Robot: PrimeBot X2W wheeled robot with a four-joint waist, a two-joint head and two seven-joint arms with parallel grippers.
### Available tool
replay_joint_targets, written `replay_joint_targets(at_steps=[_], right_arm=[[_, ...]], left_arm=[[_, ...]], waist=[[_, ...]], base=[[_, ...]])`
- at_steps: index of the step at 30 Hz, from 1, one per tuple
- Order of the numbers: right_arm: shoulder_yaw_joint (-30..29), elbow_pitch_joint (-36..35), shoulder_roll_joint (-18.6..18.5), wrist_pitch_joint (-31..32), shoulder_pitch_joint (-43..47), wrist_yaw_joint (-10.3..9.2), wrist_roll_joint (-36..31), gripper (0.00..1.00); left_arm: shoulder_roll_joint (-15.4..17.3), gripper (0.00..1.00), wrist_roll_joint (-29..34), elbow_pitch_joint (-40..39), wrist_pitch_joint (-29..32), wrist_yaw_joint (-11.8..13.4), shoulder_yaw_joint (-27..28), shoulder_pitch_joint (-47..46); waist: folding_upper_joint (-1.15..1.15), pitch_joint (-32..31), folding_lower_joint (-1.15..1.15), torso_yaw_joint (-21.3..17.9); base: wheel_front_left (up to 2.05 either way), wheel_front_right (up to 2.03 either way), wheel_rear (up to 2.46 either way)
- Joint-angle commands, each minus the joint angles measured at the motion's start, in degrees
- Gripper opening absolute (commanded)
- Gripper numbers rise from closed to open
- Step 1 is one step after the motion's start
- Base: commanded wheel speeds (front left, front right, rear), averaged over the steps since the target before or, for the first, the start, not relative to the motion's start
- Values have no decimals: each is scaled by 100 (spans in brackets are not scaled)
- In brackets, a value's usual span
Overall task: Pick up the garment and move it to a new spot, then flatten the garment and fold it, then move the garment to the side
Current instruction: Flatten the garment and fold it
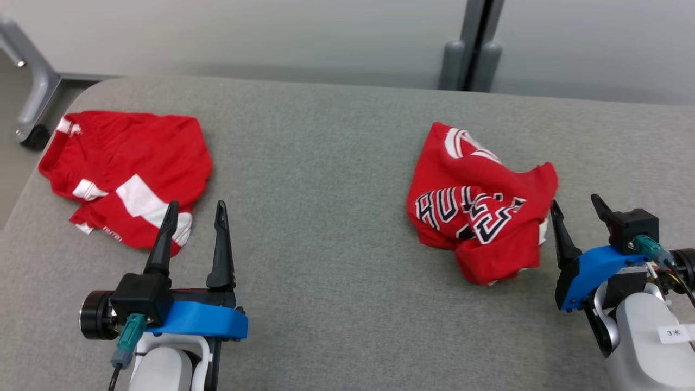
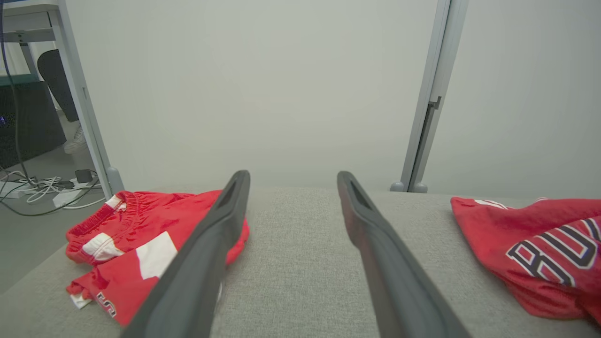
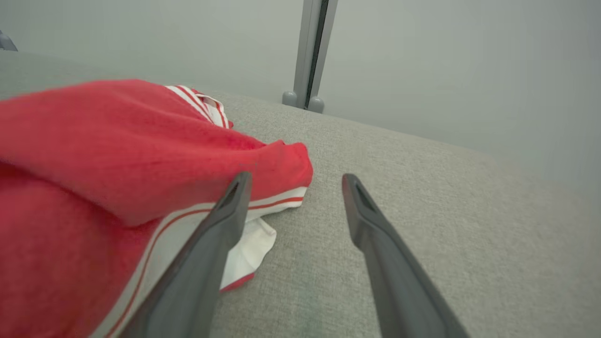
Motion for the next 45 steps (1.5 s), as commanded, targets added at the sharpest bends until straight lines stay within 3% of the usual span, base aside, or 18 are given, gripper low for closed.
replay_joint_targets(at_steps=[1,13,14,15,16,26,35,40,45], right_arm=[[27,204,-62,12,-171,3,-29,100],[119,1871,-166,-34,-681,4,-19,100],[145,1995,-142,-37,-709,4,26,59],[165,2098,-127,-47,-747,4,71,37],[185,2180,-126,-83,-784,4,103,0],[21,2162,-300,-696,-929,2,619,0],[-416,809,-442,-763,212,2,1407,0],[-1114,253,-571,-765,972,2,1662,0],[-1511,-273,-462,-766,1331,3,1619,0]], left_arm=[[-24,100,36,-6,-27,-27,31,-104],[-130,100,101,56,-27,-93,46,-272],[-136,100,110,57,-27,-83,60,-268],[-141,100,117,59,-27,-85,72,-263],[-142,100,126,65,-27,-83,86,-252],[-147,100,184,92,-27,-137,264,3],[-158,100,192,116,-27,-198,376,190],[-177,100,190,115,-27,-192,353,187],[-190,100,172,134,-27,-217,369,241]], waist=[[0,216,0,199],[0,366,0,514],[0,362,0,516],[0,358,0,515],[0,344,0,508],[0,68,0,22],[0,-181,0,-601],[0,-222,0,-710],[0,-247,0,-721]], base=[[0,0,0],[0,0,0],[0,0,0],[0,0,0],[0,0,0],[0,0,0],[0,0,0],[0,0,0],[0,0,0]])
